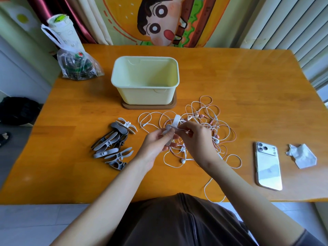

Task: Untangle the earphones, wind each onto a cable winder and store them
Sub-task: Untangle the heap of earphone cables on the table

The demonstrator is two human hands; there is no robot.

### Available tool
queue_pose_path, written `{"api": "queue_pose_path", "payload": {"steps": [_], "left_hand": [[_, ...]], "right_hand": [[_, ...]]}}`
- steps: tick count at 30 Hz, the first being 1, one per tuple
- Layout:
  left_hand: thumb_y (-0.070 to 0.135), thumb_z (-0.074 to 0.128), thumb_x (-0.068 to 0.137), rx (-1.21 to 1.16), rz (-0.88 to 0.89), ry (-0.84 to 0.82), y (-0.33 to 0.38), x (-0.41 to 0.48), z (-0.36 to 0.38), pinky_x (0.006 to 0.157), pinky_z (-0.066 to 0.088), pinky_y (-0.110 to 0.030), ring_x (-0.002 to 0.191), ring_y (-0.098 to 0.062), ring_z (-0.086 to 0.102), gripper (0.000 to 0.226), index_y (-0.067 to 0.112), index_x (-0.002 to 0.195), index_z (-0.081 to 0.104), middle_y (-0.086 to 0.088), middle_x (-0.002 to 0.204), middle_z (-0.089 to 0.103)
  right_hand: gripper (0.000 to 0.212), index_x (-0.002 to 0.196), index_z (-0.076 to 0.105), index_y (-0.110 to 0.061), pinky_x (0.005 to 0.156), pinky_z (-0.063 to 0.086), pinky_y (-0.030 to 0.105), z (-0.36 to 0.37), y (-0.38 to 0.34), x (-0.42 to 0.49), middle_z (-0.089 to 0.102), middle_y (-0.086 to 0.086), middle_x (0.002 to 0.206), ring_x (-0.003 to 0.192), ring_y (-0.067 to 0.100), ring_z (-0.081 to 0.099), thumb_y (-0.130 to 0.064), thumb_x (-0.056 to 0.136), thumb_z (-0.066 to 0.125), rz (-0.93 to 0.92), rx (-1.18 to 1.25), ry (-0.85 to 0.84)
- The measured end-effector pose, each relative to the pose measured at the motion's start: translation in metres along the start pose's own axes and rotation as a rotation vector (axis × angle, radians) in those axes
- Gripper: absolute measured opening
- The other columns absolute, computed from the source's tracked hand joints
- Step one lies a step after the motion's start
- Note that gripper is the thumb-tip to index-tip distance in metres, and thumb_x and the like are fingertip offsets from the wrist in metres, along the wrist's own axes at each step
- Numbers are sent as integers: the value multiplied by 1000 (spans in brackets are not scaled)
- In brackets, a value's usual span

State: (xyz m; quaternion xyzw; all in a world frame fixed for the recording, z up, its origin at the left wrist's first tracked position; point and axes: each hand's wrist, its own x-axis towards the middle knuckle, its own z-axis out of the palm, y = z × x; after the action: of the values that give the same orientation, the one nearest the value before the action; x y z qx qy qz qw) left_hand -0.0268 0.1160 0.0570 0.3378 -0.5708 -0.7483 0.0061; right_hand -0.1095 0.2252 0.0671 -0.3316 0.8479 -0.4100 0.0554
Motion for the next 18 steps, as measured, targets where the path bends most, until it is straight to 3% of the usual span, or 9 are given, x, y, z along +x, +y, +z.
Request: {"api": "queue_pose_path", "payload": {"steps": [4,9,13,18], "left_hand": [[40,61,89,79,23,15,-4,-2,2,79,46,-28,79,-11,66,23,20,101,66,5,92,71],[35,64,87,21,-5,34,-7,-3,5,88,47,-35,81,-11,66,17,20,94,67,8,87,71],[31,63,89,-63,-34,19,-6,-2,5,87,47,-35,81,-12,66,15,19,97,68,8,86,72],[32,61,90,-108,-64,24,-2,0,6,87,48,-35,80,-14,67,16,20,97,68,6,87,72]], "right_hand": [[13,89,70,-7,57,36,6,0,-1,0,60,-7,73,59,-3,51,-18,89,63,90,63,-4],[9,91,69,-6,62,37,1,1,0,-2,62,-5,81,67,-1,51,-13,89,63,29,-26,-53],[8,94,65,-7,64,37,1,0,1,-4,62,-5,84,73,3,52,-13,90,62,-4,-38,-39],[13,96,63,-10,69,44,12,0,1,-6,64,-3,88,78,7,58,-22,92,59,-50,7,-22]]}}
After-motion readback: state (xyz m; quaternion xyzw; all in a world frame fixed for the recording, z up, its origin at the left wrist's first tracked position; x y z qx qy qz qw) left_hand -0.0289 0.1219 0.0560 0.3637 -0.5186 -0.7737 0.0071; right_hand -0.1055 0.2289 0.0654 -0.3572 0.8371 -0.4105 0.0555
